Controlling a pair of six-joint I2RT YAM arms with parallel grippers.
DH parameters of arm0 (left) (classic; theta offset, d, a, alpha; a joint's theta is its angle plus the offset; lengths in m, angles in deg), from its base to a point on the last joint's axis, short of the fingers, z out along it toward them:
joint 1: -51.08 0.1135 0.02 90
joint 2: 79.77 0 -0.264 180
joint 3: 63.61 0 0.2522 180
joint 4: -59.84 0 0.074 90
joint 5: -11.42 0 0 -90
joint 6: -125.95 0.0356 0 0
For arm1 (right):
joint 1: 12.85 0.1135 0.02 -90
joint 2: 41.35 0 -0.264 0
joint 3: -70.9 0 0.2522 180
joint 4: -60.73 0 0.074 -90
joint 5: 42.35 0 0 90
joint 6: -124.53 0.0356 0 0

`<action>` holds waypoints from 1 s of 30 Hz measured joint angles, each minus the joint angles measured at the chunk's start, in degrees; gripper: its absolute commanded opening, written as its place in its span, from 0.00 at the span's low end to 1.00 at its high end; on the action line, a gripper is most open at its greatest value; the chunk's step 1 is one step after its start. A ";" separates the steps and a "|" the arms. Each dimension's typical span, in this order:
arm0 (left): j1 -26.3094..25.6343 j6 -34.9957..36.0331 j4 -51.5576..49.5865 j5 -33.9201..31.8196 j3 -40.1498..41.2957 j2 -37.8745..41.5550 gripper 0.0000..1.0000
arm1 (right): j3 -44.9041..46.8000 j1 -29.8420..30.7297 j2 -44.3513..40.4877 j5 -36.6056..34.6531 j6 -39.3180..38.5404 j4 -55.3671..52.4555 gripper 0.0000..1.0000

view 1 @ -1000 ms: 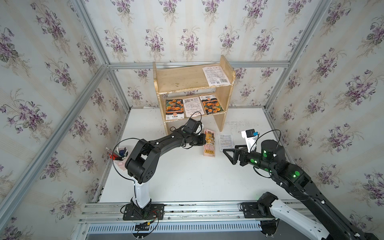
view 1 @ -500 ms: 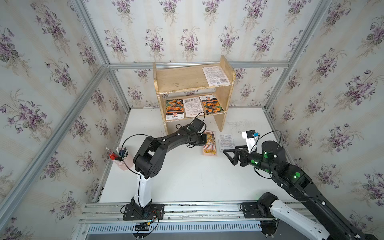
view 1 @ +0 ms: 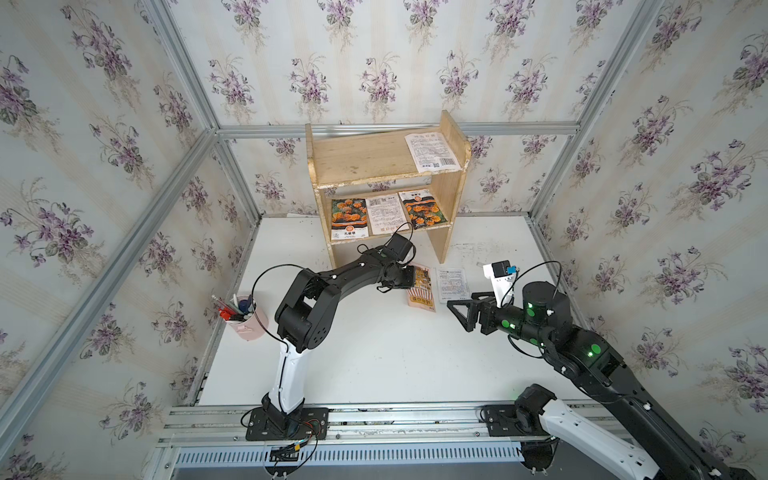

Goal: Take the seed bag off the shelf
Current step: Place the seed packet at the center of the board.

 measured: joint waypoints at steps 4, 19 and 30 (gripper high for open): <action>-0.07 0.00 -0.83 -0.68 -0.55 -0.15 0.36 | -0.09 0.00 0.00 -0.37 -0.26 -0.07 1.00; -0.07 -0.02 -3.23 -4.68 3.37 6.21 0.38 | -0.07 0.00 -0.04 -0.52 -0.39 0.00 1.00; -1.16 1.31 -4.31 -4.63 9.05 17.38 0.41 | 0.13 0.00 0.44 -3.41 -0.11 0.59 1.00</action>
